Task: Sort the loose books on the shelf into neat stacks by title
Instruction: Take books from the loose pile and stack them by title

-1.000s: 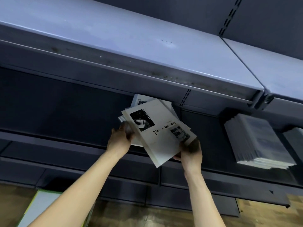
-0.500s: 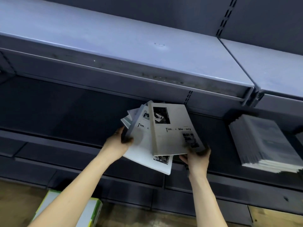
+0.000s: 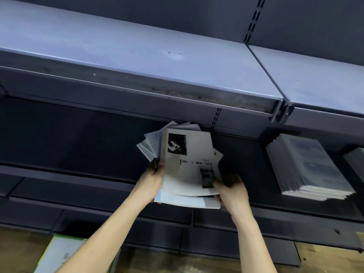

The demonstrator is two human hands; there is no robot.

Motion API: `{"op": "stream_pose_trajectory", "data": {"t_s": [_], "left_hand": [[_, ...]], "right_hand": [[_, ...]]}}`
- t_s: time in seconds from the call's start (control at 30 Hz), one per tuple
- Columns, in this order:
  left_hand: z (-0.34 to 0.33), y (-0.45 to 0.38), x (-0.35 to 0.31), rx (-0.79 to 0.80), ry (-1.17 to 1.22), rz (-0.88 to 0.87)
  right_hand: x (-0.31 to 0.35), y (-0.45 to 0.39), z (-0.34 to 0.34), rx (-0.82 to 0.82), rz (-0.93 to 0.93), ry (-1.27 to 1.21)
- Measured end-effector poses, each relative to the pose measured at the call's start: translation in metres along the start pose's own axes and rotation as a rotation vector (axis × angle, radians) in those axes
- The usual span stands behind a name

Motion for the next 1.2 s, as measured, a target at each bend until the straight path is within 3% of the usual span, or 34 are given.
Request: {"op": "stream_pose_trajectory", "data": {"t_s": [0.13, 0.3, 0.5, 0.67, 0.97, 1.2], "left_hand": [[-0.005, -0.001, 0.007, 0.05, -0.002, 0.009], [-0.008, 0.005, 0.003, 0.109, 0.104, 0.017], [-0.007, 0.012, 0.012, 0.159, 0.168, 0.04], [-0.006, 0.018, 0.013, 0.136, 0.166, 0.025], [-0.008, 0.022, 0.018, -0.058, 0.173, -0.027], [-0.002, 0.027, 0.007, -0.118, 0.143, -0.107]], "right_hand": [[-0.005, 0.01, -0.002, 0.17, -0.022, 0.196], [-0.003, 0.011, -0.001, 0.089, 0.025, 0.368], [-0.013, 0.018, -0.019, 0.155, -0.109, 0.03], [-0.013, 0.022, -0.025, 0.168, -0.094, 0.049], [-0.007, 0.03, -0.033, 0.122, -0.032, -0.042], [-0.006, 0.034, -0.027, -0.017, 0.091, -0.098]]}}
Point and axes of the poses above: each hand's wrist, its own y-axis away from the middle knuckle, its own z-axis out of the back of the hand, x = y × z, the point moved 5 cm from there along -y, towards the middle knuckle, and after that the axes turned 11 degrees about z, right-handed, at the moved point
